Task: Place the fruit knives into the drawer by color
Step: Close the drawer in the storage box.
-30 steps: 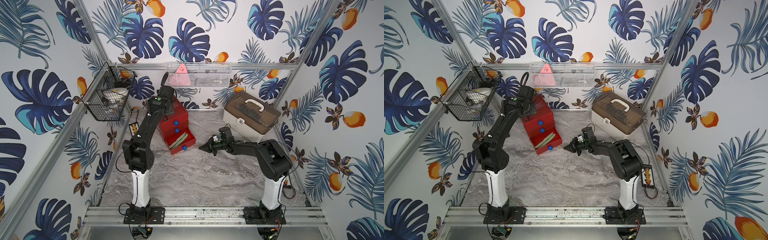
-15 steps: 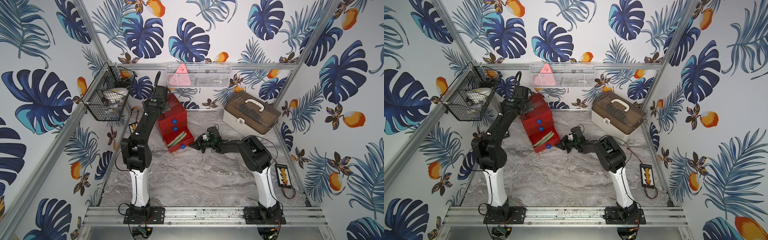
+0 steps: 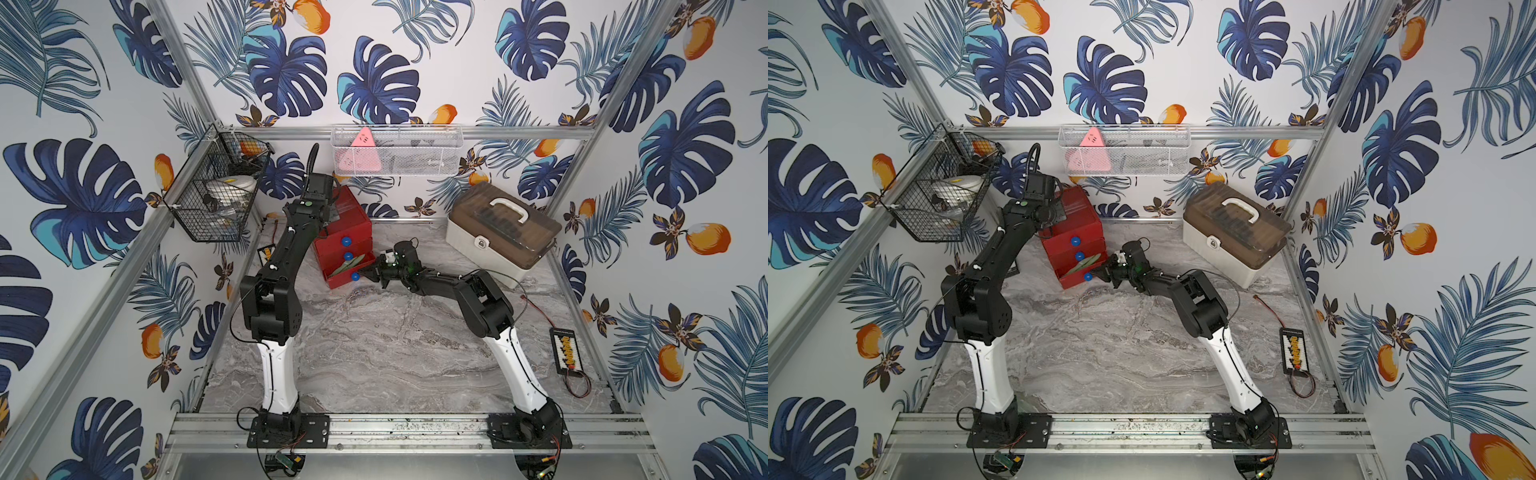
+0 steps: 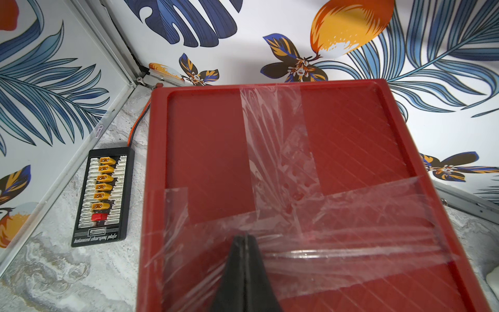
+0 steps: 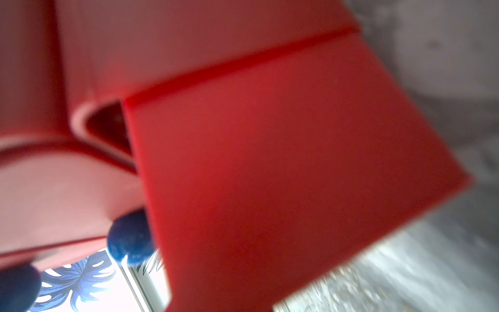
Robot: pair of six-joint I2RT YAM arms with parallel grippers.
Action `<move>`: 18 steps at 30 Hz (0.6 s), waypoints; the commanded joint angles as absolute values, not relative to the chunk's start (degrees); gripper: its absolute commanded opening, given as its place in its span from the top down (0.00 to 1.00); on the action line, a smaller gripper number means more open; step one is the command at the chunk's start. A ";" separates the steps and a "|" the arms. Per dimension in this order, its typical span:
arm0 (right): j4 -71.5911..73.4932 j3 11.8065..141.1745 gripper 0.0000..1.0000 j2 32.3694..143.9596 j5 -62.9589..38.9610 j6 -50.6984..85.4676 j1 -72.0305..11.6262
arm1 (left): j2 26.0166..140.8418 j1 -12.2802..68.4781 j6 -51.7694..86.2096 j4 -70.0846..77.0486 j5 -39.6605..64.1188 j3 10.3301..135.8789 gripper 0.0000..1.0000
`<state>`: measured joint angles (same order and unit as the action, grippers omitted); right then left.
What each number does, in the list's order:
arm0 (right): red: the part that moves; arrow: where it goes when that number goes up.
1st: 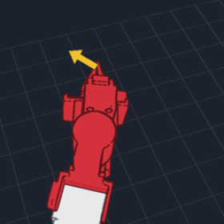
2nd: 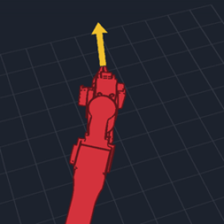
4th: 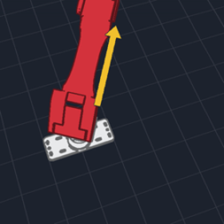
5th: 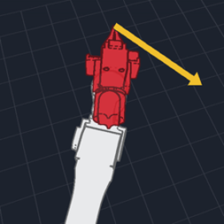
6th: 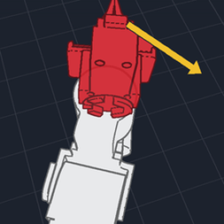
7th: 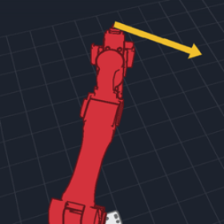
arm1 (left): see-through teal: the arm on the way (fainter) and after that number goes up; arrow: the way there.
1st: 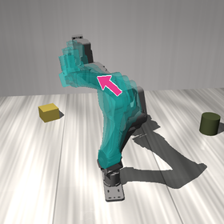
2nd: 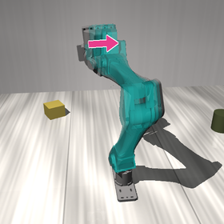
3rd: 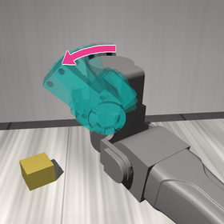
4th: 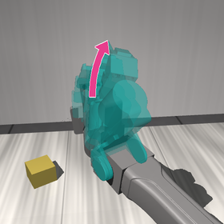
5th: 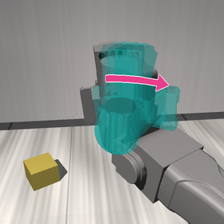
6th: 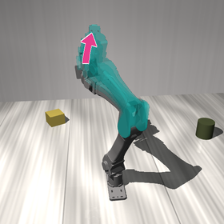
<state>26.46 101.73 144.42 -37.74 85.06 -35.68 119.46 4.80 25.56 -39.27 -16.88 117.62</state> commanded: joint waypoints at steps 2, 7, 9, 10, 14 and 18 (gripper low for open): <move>25.45 107.86 0.99 148.85 -35.69 86.30 -35.77 | 120.86 4.76 25.49 -52.39 -10.07 115.01 1.00; 22.21 117.56 0.96 153.76 -35.33 85.51 -35.68 | 119.74 4.85 25.58 -52.03 -9.12 113.23 1.00; 20.70 122.03 0.95 155.99 -35.55 85.19 -35.46 | 119.03 5.19 25.45 -52.10 -8.76 112.46 1.00; 20.83 123.26 0.95 156.69 -35.76 85.53 -35.43 | 118.55 5.51 25.36 -52.52 -9.21 112.24 1.00; 25.80 116.53 0.91 153.09 -35.71 87.10 -35.49 | 115.07 6.45 25.20 -52.91 -9.63 110.03 1.00; 30.56 103.93 0.35 144.20 -37.26 86.48 -35.67 | 110.60 8.17 25.54 -53.51 -10.34 108.75 1.00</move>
